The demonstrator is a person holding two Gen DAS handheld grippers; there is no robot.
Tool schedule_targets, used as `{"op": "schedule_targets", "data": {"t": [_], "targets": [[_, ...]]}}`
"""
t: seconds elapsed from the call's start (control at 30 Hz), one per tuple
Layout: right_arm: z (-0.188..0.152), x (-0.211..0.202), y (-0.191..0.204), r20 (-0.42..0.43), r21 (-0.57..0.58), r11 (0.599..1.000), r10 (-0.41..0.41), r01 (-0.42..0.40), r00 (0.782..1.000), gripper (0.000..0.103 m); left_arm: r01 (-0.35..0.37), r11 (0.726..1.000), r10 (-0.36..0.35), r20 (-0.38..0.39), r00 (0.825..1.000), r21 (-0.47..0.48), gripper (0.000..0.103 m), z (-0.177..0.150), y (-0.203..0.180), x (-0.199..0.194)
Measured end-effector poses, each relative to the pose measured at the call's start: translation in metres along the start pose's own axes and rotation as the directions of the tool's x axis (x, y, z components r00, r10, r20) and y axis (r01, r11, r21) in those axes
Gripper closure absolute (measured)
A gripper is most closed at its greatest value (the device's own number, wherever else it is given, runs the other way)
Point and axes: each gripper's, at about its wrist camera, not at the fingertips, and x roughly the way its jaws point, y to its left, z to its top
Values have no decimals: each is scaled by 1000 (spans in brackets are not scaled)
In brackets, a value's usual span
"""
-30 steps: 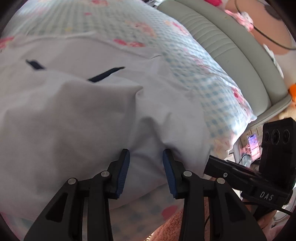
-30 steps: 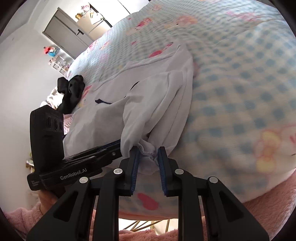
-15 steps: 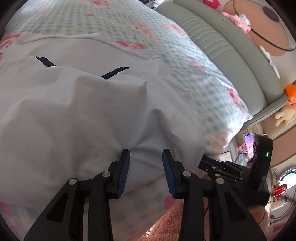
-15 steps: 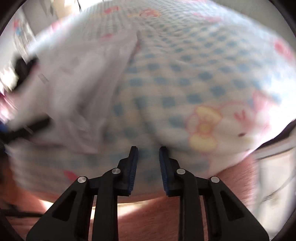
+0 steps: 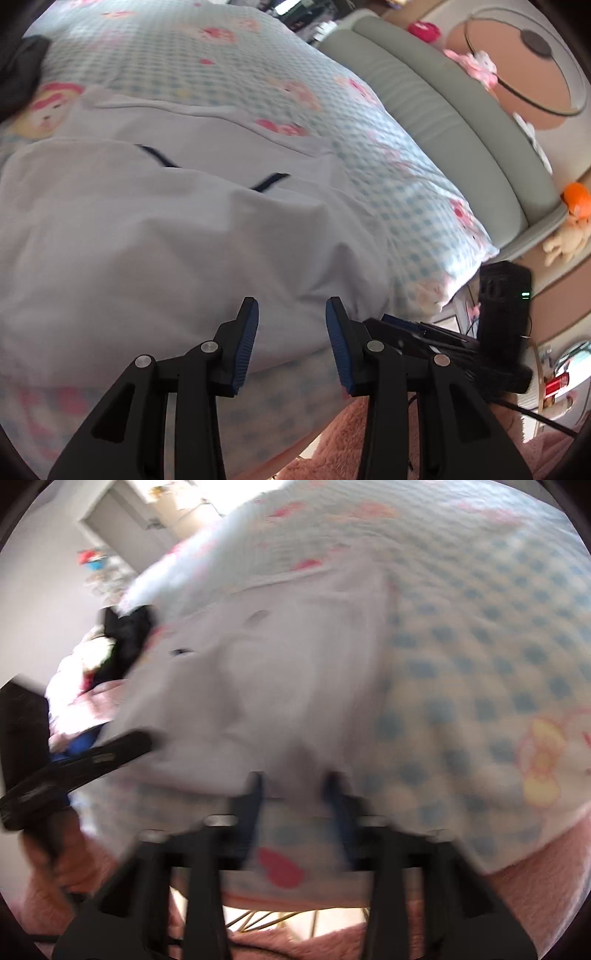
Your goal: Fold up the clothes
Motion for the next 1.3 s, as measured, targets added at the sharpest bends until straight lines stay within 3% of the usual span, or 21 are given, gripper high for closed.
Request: {"op": "schedule_targets", "data": {"t": [0.07, 0.17, 0.27, 0.37, 0.47, 0.53, 0.63, 0.7, 0.77, 0.8, 0.93, 1.0, 1.1, 1.23, 1.3], "targets": [[-4, -14, -2, 40, 10, 1000, 11, -12, 999, 92, -26, 999, 27, 31, 999, -26, 63, -3, 16, -19], [-4, -24, -1, 62, -12, 998, -68, 69, 996, 92, -89, 993, 97, 99, 990, -78, 63, -11, 44, -57], [-7, -33, -11, 71, 31, 998, -59, 57, 996, 92, -177, 962, 212, 160, 964, -207, 61, -21, 88, -98], [-8, -37, -16, 68, 48, 997, -67, 64, 995, 80, -173, 932, 236, 171, 956, -319, 60, -36, 130, -124], [-4, -39, -17, 50, 20, 994, -108, 108, 993, 79, -182, 922, 249, 161, 955, -342, 60, -46, 146, -128], [-5, -53, -6, 129, -23, 968, -244, 249, 961, 79, -168, 924, 234, 162, 959, -344, 59, -48, 149, -124], [-7, -75, 11, 247, -67, 894, -415, 443, 876, 76, -126, 927, 196, 172, 965, -353, 59, -46, 151, -112], [-5, -77, 15, 219, -106, 915, -360, 388, 907, 71, -78, 932, 149, 177, 973, -353, 58, -41, 149, -104], [-5, -66, 5, 131, -67, 971, -218, 228, 967, 67, -39, 927, 110, 171, 979, -374, 57, -35, 151, -96], [-6, -61, 0, 95, -43, 987, -153, 157, 984, 67, -24, 920, 97, 170, 981, -390, 56, -33, 152, -93], [-12, -56, -16, 99, 63, 990, -135, 129, 986, 67, -44, 916, 118, 165, 979, -398, 54, -29, 151, -87], [-16, -53, -24, 102, 115, 987, -126, 114, 987, 44, -72, 919, 141, 153, 978, -388, 54, -30, 149, -85], [-20, -48, -36, 107, 193, 977, -113, 90, 988, 43, 42, 910, 21, 148, 989, -412, 51, -32, 156, -82], [-24, -50, -47, 127, 266, 962, -107, 70, 986, 44, 63, 910, 14, 181, 983, -410, 49, -38, 149, -81], [-24, -55, -48, 138, 262, 965, -70, 32, 988, 44, 136, 890, -67, 171, 983, -435, 49, -39, 155, -73]]}}
